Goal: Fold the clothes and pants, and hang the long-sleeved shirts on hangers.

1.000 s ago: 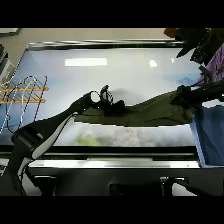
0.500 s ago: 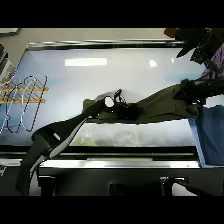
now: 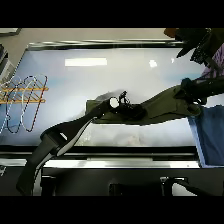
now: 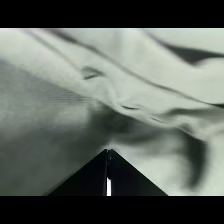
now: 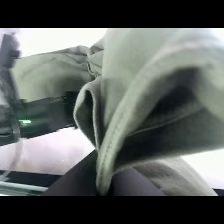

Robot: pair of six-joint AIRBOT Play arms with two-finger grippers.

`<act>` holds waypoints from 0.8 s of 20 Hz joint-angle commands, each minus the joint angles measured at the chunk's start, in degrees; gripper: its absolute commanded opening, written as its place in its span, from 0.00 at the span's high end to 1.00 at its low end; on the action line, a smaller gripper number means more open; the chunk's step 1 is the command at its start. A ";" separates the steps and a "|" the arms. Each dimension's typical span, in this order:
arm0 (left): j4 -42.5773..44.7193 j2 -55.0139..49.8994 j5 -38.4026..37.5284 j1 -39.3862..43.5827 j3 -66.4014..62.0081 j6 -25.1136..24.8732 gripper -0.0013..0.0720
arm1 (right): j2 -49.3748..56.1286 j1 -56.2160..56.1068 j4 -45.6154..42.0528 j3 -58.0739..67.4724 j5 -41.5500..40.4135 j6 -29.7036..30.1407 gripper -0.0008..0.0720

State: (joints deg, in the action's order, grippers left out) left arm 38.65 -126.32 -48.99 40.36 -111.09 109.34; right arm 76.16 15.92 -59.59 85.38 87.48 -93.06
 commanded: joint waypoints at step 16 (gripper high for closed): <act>28.09 41.59 -37.55 -38.77 -0.26 -8.92 0.96 | 7.78 -32.92 8.46 0.31 -22.36 -11.17 0.95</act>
State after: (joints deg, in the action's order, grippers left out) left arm 64.64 -89.36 -82.56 6.87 -111.35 101.43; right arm 80.73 -10.57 -51.94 85.65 70.96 -102.24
